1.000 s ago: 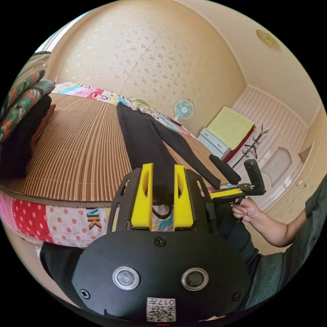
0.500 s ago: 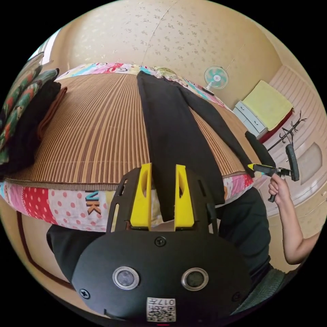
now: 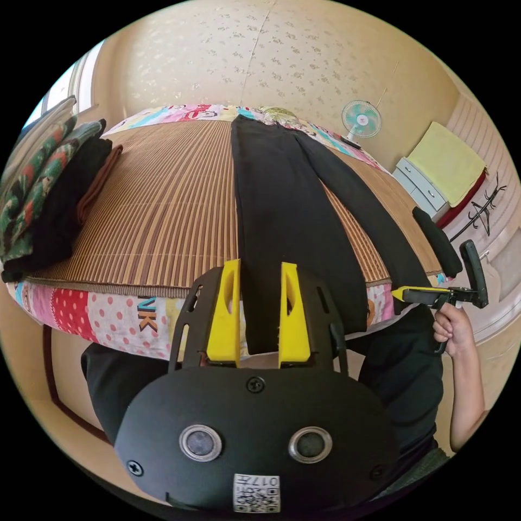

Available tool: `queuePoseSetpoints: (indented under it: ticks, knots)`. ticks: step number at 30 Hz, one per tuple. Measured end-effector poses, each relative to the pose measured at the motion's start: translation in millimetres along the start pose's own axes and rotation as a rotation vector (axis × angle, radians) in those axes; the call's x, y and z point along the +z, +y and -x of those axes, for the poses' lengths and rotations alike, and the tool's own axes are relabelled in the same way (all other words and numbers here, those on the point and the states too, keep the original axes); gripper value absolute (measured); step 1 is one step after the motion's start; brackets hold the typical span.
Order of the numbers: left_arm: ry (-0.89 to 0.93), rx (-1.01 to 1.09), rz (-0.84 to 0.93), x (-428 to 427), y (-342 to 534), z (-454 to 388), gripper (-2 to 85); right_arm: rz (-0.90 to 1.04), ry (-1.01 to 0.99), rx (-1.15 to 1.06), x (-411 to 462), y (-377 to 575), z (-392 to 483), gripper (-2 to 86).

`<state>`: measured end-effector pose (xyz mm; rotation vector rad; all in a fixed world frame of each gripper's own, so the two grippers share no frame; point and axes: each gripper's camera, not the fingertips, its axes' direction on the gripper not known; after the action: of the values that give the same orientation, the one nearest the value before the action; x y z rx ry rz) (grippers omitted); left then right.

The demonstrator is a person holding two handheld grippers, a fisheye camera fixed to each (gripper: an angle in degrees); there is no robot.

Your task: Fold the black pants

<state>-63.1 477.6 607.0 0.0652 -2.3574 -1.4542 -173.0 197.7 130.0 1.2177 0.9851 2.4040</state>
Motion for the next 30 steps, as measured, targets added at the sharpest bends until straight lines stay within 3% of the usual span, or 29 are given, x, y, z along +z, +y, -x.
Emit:
queuePoseSetpoints:
  ticks: [6, 16, 30]
  knots:
    - [0.015, -0.025, -0.001, 7.8, 0.9, 3.0, 10.7, -0.083, 0.159, -0.065, 2.8, 22.5, 31.4, 1.5]
    - [0.031, -0.04, 0.002, 15.6, -1.0, 11.8, 10.0, -0.034, 0.341, -0.175, 9.0, 29.7, 66.3, 1.5]
    - [0.041, -0.052, -0.002, 17.0, -7.1, 28.3, 9.0, -0.081, 0.093, -0.048, -25.3, 48.8, 31.7, 1.4]
